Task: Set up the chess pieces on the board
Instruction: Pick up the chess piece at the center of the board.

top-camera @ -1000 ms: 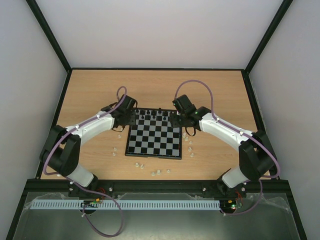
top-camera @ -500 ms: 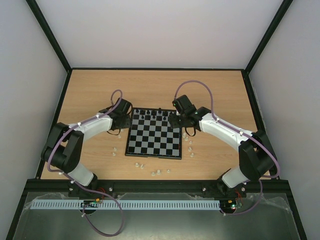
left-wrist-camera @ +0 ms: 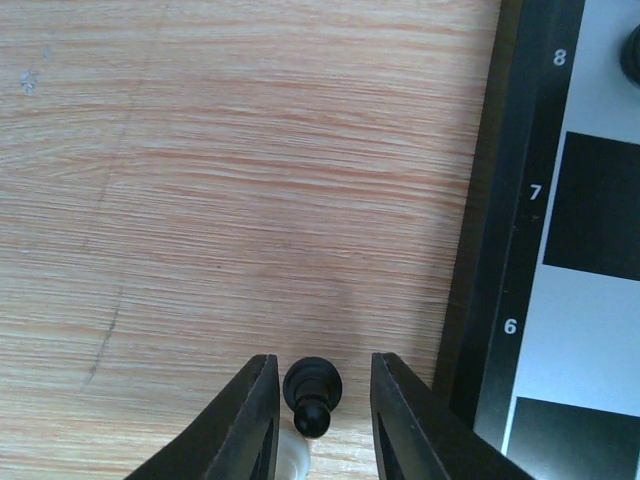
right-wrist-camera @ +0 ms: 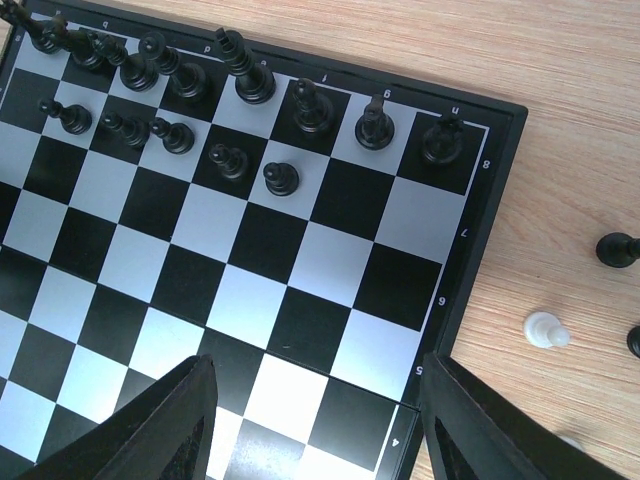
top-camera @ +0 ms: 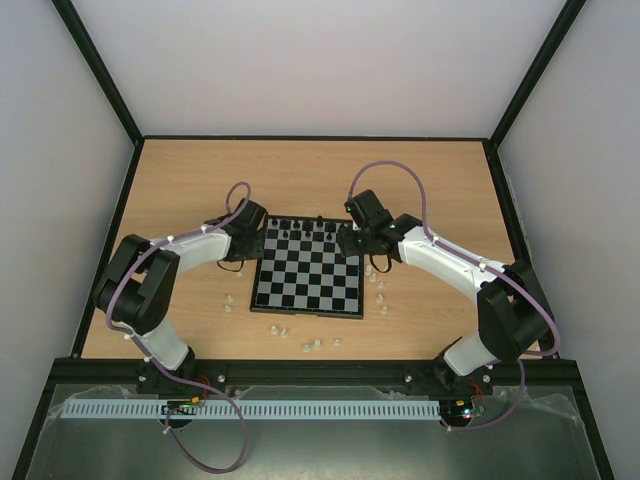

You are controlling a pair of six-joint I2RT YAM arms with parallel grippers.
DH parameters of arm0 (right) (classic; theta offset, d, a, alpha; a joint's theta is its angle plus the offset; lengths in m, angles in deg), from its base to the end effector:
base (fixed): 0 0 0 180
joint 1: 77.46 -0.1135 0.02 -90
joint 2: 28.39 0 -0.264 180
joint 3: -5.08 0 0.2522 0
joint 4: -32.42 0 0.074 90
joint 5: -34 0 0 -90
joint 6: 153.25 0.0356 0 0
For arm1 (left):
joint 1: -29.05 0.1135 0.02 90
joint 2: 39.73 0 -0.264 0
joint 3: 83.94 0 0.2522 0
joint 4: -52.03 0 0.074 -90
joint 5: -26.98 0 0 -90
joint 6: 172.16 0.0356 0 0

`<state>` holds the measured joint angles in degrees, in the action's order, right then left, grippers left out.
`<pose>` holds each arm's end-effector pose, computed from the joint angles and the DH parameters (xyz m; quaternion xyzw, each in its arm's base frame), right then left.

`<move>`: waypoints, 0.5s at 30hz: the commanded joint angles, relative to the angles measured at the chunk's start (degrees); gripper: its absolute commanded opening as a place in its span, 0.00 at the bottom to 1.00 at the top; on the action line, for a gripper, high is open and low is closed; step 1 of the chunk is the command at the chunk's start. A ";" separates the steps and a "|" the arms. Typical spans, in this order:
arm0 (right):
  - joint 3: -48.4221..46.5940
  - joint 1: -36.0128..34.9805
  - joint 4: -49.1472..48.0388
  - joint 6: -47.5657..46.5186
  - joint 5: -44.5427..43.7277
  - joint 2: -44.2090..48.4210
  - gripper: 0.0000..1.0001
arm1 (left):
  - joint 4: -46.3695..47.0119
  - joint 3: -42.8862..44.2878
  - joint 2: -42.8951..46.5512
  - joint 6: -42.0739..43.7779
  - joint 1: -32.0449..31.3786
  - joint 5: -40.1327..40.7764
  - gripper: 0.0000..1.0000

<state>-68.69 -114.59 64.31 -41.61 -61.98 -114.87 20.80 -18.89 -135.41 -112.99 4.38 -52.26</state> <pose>0.2635 0.1949 0.2447 -0.1042 0.9156 0.1472 0.3594 0.2886 -0.1252 0.1516 -0.0746 0.9631 -0.0322 0.2565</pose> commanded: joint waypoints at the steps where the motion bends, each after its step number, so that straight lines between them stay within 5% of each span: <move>1: 0.78 0.21 1.11 -0.08 0.29 0.79 0.57 | 0.26 0.77 -1.27 0.41 0.64 0.66 0.27; 15: 0.93 0.21 0.94 -0.12 0.23 0.84 0.57 | -2.50 3.94 -0.41 1.32 0.67 1.18 0.06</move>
<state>-68.49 -114.61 64.27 -41.61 -61.95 -114.87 20.54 -18.23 -136.63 -112.16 4.75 -51.95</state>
